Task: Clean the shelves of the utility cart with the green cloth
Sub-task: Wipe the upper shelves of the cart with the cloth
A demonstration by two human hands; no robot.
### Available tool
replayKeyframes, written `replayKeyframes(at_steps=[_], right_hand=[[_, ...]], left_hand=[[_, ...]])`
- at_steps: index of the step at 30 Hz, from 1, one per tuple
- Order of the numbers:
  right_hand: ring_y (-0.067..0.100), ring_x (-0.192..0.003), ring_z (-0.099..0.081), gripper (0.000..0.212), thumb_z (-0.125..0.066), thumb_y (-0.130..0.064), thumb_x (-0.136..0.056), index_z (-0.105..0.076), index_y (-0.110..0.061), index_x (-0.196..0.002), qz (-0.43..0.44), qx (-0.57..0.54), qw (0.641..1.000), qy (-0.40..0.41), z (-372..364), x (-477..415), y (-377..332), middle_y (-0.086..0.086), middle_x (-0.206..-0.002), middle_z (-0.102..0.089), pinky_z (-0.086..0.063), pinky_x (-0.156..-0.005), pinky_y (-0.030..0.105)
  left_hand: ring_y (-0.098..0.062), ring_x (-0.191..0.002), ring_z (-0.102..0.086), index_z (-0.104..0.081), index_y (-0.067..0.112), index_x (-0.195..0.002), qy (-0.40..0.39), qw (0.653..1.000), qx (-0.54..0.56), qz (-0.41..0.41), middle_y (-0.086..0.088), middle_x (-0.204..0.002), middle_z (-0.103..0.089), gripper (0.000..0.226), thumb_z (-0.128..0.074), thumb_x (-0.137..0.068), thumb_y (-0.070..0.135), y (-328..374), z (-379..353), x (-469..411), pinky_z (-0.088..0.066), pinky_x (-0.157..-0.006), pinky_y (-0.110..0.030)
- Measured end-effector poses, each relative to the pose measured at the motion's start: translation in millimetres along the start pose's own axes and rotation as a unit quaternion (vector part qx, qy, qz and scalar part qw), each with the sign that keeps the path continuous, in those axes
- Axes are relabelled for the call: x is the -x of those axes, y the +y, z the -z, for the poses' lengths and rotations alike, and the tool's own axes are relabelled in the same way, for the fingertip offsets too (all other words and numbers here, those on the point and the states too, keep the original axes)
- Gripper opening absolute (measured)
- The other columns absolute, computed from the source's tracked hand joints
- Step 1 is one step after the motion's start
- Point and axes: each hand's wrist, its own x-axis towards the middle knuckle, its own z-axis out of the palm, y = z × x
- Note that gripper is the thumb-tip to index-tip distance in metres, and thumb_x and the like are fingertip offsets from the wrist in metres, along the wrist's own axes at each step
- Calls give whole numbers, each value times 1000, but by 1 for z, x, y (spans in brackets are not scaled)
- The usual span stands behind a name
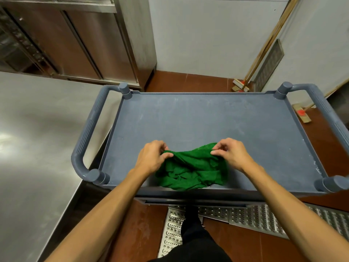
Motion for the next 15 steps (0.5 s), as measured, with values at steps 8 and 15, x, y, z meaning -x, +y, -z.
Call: replayKeyframes(at_steps=[8,15], right_hand=[[9,-75,-60,14,-76,-35,-83,-71,-25,-92,84,48,989,-107,-24,11,13,-6,-84,-64,-49,-75,26],[21,-104,-62,28,-55,-38,-97,-64,-23,-120,42,127,984,-119,-59,30,32,0,-110,-64,-50,-89,34]], left_hand=[[-20,-85,-60,-66,22,-95,-127,980,-60,-138,5,-89,-57,24,-68,-89,45,-8,-31,5,-52,-74,-36],[-30,-114,-57,-51,19,-138,-170,964,-175,-108,-7,-128,-51,49,-63,-94,36,-31,-58,19,-55,-82,-45]])
